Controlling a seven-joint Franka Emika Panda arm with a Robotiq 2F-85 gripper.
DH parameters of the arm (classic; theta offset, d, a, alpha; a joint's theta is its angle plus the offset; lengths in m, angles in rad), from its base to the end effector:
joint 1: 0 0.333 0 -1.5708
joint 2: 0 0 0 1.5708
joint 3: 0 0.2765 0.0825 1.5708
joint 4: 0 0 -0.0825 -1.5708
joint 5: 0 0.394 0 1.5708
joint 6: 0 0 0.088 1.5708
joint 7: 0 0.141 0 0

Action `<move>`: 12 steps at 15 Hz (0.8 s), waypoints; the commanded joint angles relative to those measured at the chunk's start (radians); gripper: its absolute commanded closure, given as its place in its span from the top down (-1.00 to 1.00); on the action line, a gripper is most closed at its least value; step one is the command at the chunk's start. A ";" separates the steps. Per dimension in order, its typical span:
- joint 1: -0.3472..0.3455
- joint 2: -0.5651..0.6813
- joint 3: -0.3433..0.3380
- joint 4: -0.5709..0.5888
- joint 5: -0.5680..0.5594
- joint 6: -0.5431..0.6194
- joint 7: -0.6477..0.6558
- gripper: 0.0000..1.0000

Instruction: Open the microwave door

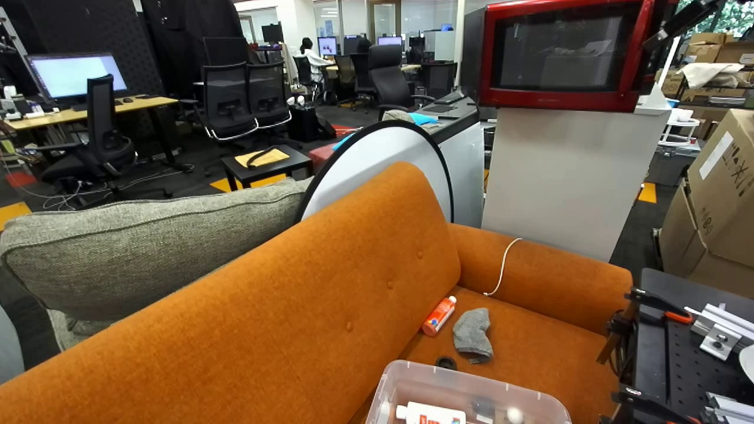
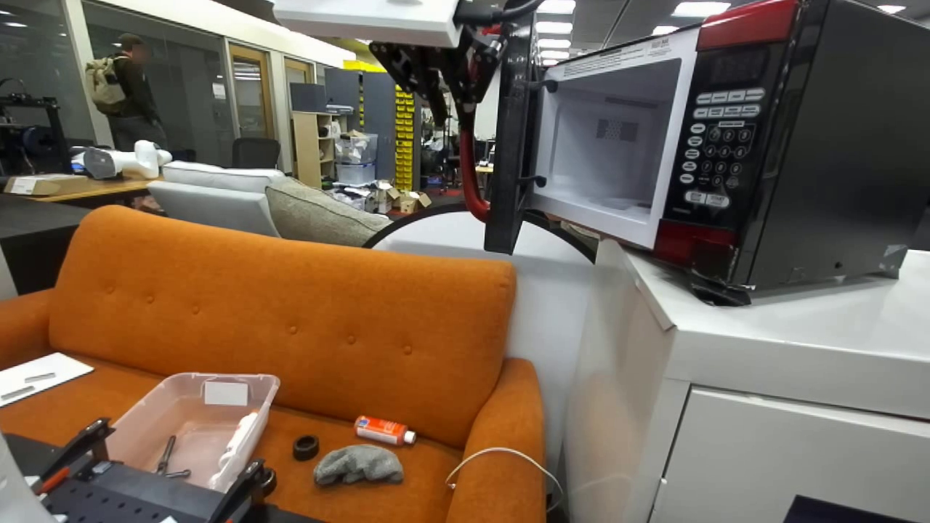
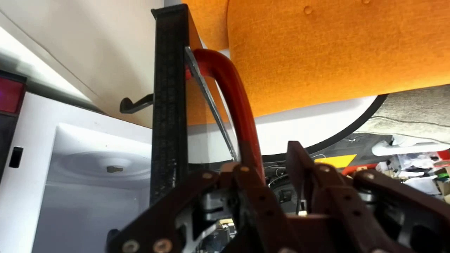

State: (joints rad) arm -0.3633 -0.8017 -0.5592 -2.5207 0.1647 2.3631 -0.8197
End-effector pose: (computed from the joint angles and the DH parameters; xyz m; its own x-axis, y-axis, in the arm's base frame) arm 0.2647 -0.3472 0.5023 0.7198 -0.1268 0.6825 -0.1399 -0.9895 -0.0363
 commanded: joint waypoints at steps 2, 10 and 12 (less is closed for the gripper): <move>0.032 -0.068 -0.030 -0.011 -0.056 -0.085 0.000 -0.84; 0.044 -0.171 -0.046 0.002 -0.093 -0.280 -0.002 -0.84; 0.047 -0.199 -0.051 0.012 -0.102 -0.348 -0.002 -0.84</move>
State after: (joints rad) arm -0.3421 -0.9667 -0.5897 -2.5295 0.0908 2.0972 -0.8198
